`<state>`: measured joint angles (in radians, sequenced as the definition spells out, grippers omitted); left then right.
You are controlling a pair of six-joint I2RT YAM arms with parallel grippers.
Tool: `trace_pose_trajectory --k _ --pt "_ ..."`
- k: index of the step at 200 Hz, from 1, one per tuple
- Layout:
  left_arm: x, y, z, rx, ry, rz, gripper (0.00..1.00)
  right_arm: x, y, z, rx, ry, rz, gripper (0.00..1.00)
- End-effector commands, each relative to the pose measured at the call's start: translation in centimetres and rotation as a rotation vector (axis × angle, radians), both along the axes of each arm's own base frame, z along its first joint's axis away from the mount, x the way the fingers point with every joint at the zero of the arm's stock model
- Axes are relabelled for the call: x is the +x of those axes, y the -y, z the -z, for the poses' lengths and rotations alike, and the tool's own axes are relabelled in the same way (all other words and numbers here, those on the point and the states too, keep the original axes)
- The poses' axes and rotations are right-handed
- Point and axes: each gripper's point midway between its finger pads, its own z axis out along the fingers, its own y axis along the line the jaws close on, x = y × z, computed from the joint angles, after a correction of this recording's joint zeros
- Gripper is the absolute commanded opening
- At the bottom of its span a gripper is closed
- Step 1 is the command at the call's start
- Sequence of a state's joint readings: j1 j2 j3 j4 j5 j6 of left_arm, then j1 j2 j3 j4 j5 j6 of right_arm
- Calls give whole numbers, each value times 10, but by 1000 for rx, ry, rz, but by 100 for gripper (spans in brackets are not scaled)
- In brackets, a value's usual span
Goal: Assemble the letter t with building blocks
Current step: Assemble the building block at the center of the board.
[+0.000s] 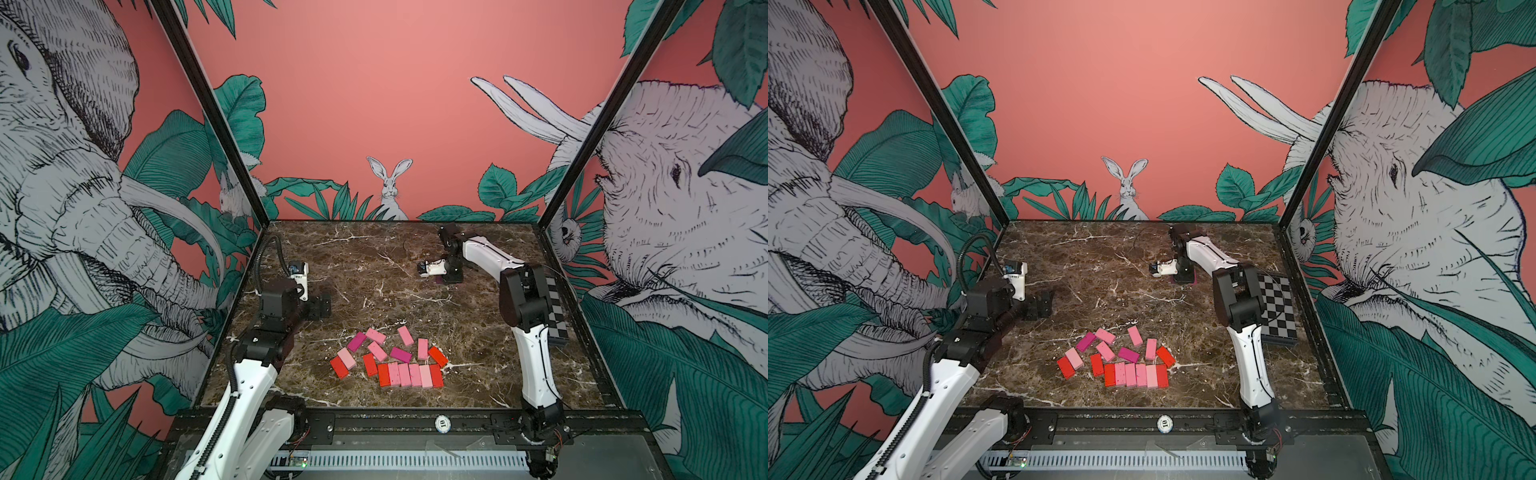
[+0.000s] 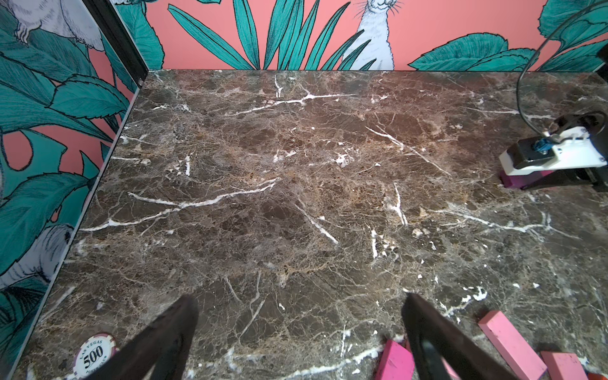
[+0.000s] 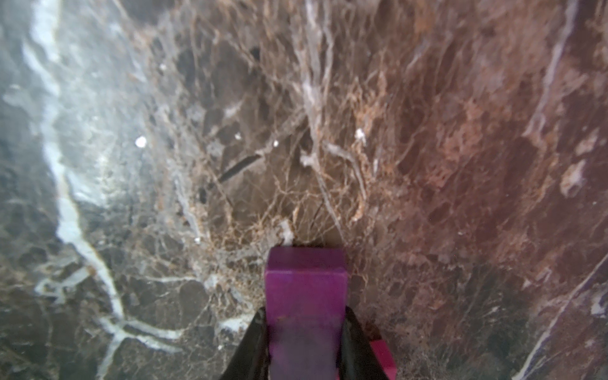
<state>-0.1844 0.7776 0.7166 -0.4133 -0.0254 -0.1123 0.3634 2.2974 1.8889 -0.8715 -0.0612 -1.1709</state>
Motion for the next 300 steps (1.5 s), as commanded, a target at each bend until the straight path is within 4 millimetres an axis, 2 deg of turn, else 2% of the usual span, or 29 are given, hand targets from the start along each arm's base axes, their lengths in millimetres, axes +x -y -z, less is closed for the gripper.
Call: trace_pose_trajectory --k 1,41,133,188,208,223,300 --pt "-1 -2 2 4 6 -9 99 -6 7 13 -19 -38 8 8" --pt "0 -2 4 4 1 -10 99 -7 7 13 -21 -39 6 9" --pt "0 -2 4 5 0 -10 99 -7 10 17 -36 -31 9 20" --pt "0 -2 3 6 1 -11 99 -6 10 17 -33 -18 7 34" --pt "0 -2 4 4 0 -11 99 -4 9 15 -28 -10 11 36" --pt "0 -2 4 4 0 -10 99 -4 7 13 -17 -7 12 42" --pt "0 -2 4 3 -1 -9 99 -9 2 2 25 -21 11 54"
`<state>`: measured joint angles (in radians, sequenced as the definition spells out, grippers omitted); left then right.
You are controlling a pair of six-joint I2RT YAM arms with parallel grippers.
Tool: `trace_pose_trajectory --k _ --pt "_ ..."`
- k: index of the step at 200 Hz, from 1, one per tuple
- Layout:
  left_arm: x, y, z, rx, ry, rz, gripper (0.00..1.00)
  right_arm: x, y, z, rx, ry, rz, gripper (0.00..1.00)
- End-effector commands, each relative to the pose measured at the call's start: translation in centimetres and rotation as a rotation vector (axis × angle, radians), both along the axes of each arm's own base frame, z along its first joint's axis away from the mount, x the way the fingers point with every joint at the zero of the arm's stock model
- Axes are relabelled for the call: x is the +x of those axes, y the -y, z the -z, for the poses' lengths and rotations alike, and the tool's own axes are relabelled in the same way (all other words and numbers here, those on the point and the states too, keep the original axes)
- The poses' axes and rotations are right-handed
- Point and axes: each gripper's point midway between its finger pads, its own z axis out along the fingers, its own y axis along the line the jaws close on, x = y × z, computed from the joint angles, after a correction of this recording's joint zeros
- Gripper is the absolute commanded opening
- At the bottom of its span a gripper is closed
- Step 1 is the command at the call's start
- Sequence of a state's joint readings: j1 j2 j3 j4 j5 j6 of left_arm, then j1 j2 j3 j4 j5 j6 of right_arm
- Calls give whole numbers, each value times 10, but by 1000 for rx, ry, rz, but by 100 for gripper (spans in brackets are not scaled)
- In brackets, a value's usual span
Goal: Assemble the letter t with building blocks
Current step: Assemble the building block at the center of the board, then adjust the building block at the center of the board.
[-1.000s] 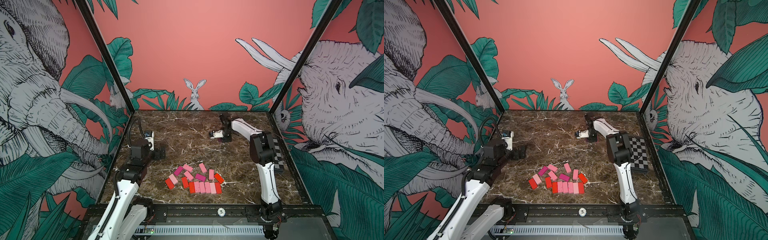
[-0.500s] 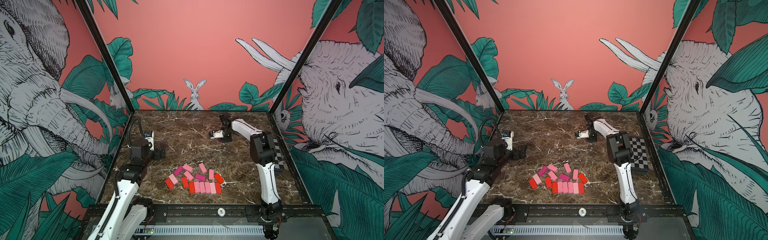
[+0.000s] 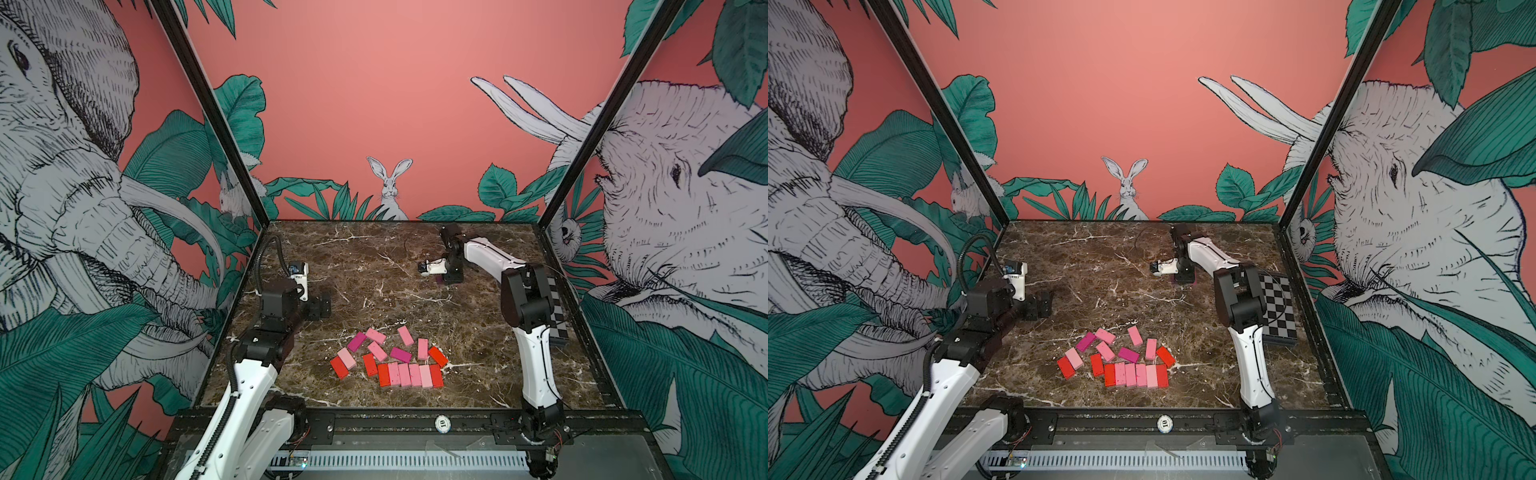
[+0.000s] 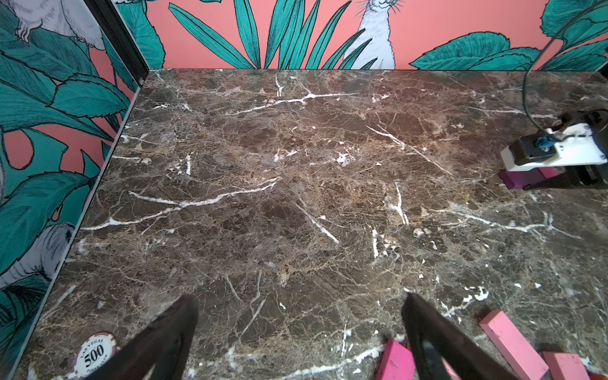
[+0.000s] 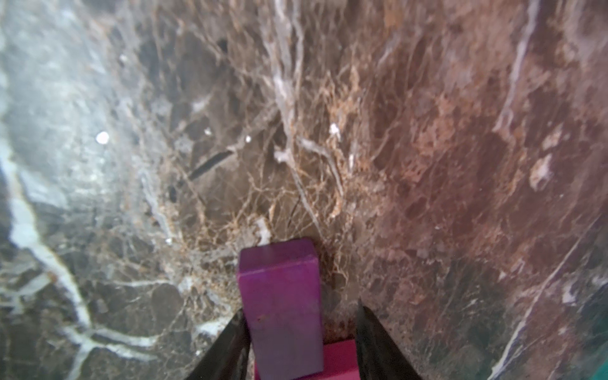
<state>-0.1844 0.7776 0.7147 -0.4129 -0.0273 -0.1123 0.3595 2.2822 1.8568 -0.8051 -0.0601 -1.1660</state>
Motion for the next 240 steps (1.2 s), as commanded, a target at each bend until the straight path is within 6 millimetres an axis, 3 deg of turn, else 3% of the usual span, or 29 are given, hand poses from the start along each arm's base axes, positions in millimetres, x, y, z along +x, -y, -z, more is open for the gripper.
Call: trace_pose_trajectory --k 1,79,240 --pt "0 -1 3 2 1 -8 99 -17 3 3 10 -67 2 54" --pt "1 -1 3 3 1 -8 99 -24 -1 8 21 -129 -1 50" --pt "0 -3 4 8 -2 -14 99 -9 7 18 -20 -62 31 35"
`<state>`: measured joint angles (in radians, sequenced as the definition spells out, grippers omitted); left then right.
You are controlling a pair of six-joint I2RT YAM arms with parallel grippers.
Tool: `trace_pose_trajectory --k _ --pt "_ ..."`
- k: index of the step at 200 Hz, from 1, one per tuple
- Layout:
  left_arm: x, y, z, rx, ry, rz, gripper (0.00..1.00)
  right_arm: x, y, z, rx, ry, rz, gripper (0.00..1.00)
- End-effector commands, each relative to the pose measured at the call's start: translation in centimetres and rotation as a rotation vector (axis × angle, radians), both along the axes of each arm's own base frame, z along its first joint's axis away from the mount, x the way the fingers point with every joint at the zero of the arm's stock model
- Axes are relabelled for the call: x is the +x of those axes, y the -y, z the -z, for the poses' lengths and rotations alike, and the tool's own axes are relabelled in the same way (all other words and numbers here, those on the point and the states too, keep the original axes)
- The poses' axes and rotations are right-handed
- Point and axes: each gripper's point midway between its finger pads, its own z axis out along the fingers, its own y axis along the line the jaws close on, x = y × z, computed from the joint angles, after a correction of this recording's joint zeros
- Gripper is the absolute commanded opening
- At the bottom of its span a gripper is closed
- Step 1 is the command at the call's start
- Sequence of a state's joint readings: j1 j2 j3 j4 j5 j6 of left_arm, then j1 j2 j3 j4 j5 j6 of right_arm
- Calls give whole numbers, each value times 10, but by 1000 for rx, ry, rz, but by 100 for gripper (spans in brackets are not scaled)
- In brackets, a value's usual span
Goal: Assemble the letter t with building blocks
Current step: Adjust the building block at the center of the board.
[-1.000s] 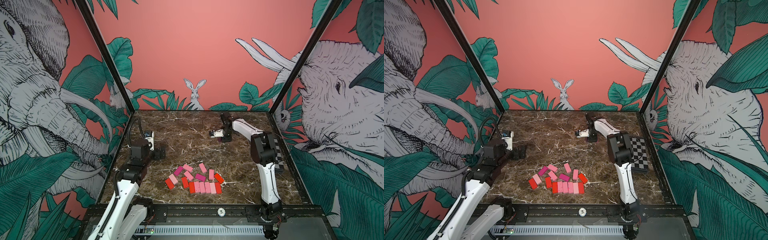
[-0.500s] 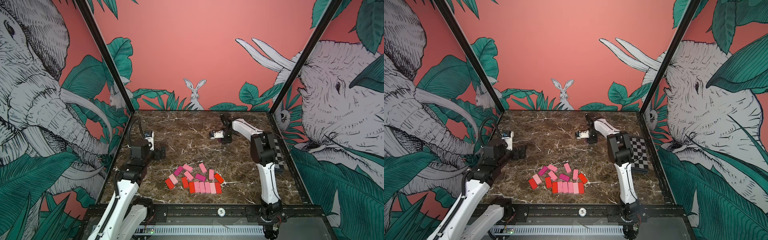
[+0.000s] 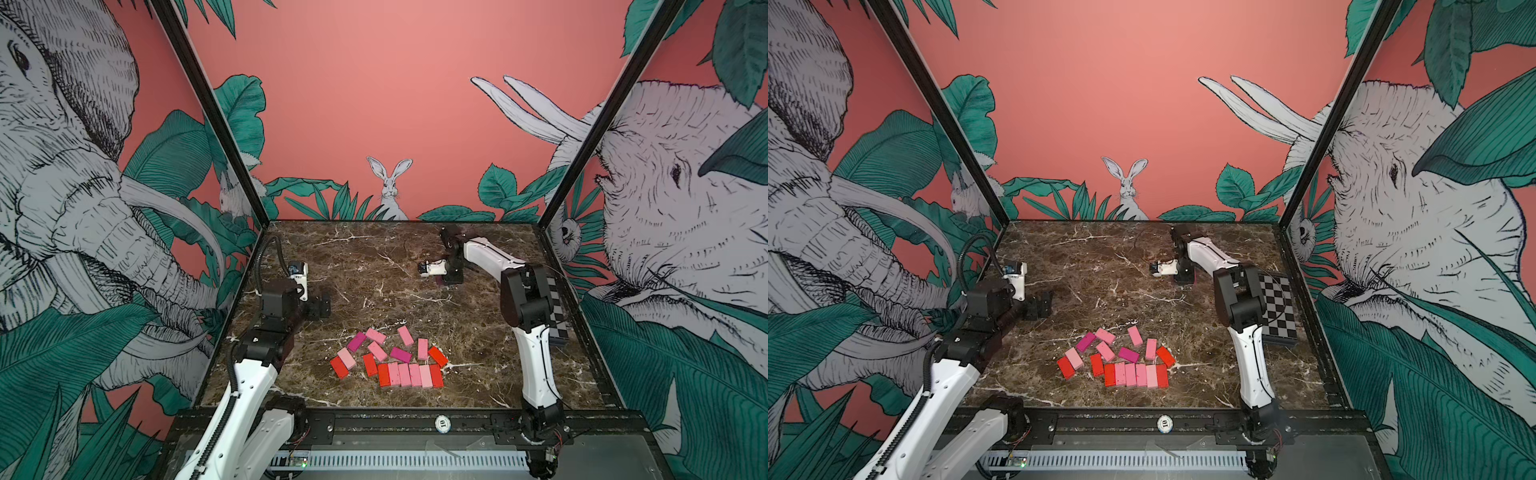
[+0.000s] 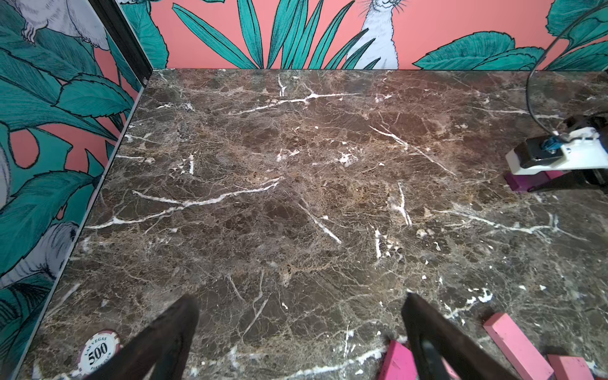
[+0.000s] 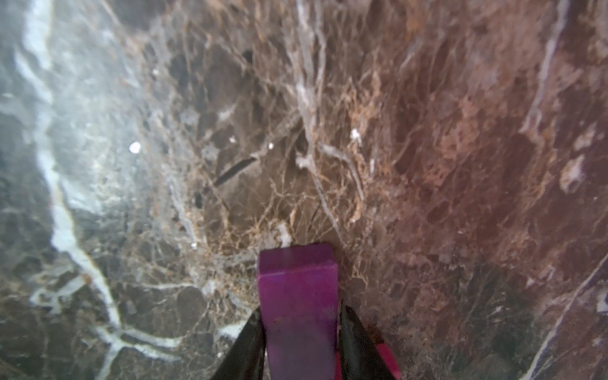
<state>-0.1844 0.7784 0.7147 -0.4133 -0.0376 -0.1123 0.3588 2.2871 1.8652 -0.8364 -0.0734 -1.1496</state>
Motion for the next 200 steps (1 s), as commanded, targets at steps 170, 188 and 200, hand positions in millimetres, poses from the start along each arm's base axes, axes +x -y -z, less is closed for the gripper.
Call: trace_pose_trajectory --k 170,188,200 --pt "0 -1 4 0 -2 -4 99 -11 10 16 -24 -52 39 33" --pt "0 -1 4 0 -2 -5 99 -11 9 16 -21 -53 40 33" --pt "0 0 4 0 -3 -2 99 -11 10 16 -20 -53 42 33"
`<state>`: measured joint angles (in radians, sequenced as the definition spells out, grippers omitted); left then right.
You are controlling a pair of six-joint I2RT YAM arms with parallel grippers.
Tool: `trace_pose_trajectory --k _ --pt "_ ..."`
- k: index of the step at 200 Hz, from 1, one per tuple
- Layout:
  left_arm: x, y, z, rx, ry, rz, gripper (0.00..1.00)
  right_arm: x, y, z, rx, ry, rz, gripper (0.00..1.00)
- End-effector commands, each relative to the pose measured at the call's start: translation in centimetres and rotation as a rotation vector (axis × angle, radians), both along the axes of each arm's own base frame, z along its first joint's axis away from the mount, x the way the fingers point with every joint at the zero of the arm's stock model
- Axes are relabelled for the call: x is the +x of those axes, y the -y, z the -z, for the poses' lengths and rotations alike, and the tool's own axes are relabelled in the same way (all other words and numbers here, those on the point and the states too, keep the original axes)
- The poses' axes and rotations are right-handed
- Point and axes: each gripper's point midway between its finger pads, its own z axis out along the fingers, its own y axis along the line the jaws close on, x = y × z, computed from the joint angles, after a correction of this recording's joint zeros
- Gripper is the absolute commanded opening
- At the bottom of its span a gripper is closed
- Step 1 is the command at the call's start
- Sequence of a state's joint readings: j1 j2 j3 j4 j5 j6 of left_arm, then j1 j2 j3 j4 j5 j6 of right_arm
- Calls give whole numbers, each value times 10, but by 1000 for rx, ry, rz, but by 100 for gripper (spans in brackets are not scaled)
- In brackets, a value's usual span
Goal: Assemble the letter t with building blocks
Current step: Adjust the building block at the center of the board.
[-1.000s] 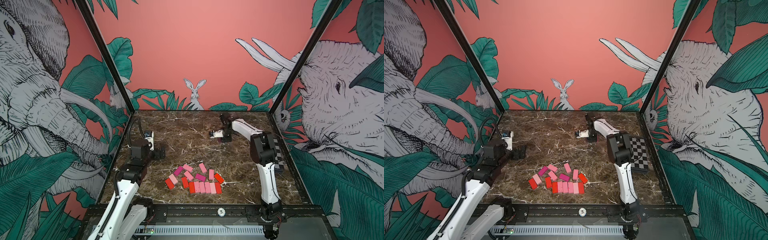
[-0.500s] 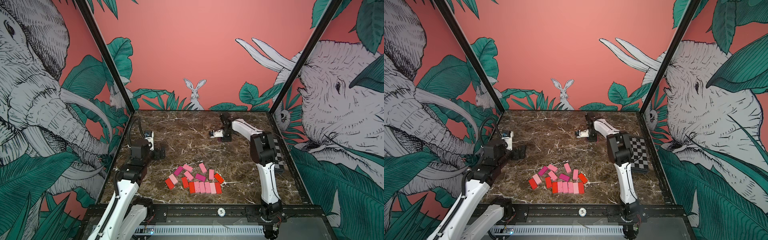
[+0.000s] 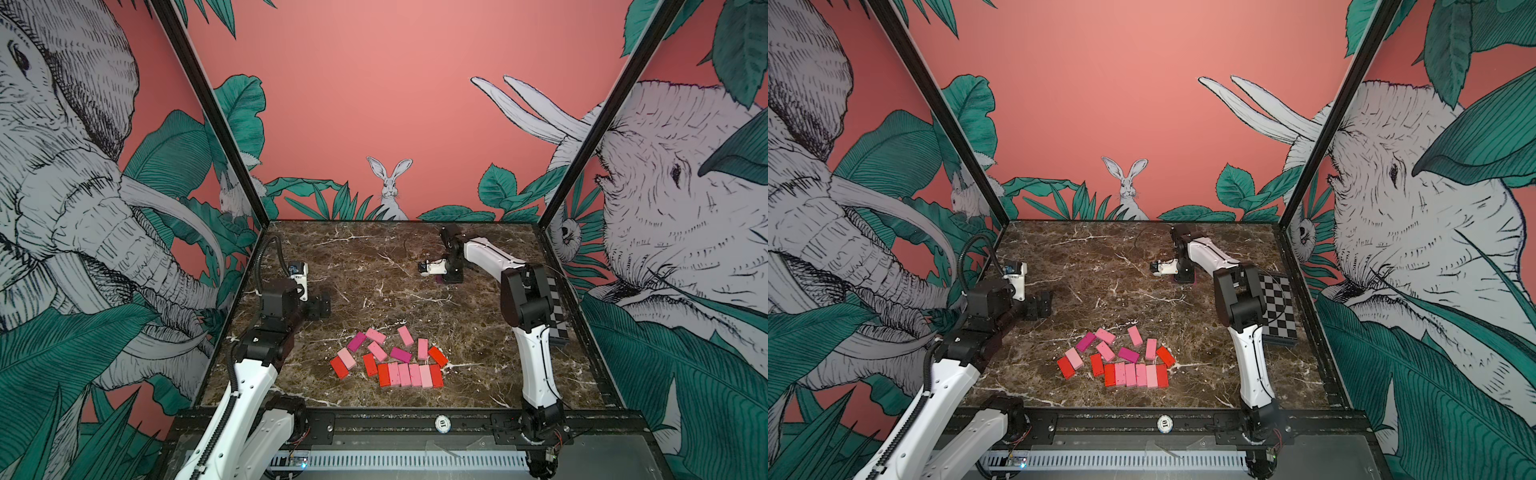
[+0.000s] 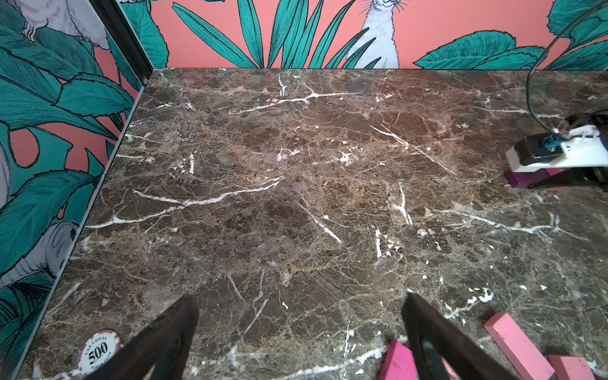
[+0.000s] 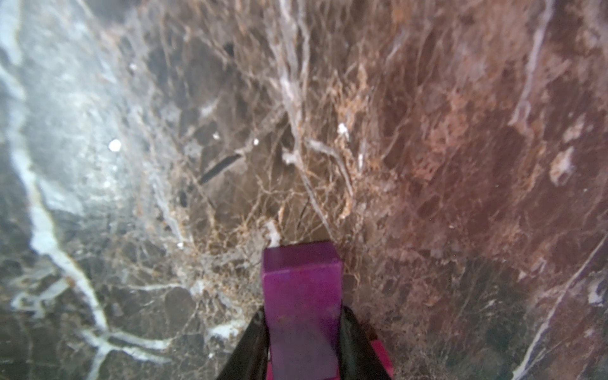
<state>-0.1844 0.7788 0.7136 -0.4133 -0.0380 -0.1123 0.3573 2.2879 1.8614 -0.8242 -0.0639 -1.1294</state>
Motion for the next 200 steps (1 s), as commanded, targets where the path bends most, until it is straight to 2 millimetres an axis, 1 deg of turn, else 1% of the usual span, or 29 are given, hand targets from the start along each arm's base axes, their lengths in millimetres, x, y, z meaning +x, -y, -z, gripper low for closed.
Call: trace_pose_trajectory --k 1,71,131,200 --pt "0 0 4 0 -3 -3 99 -14 8 15 -17 -62 18 33" --pt "0 -1 2 2 0 -8 99 -14 9 15 -21 -61 22 33" --pt "1 -1 2 4 -1 -6 99 -14 9 15 -19 -56 28 36" --pt "2 -2 2 9 -1 -8 99 -15 9 14 -19 -59 27 35"
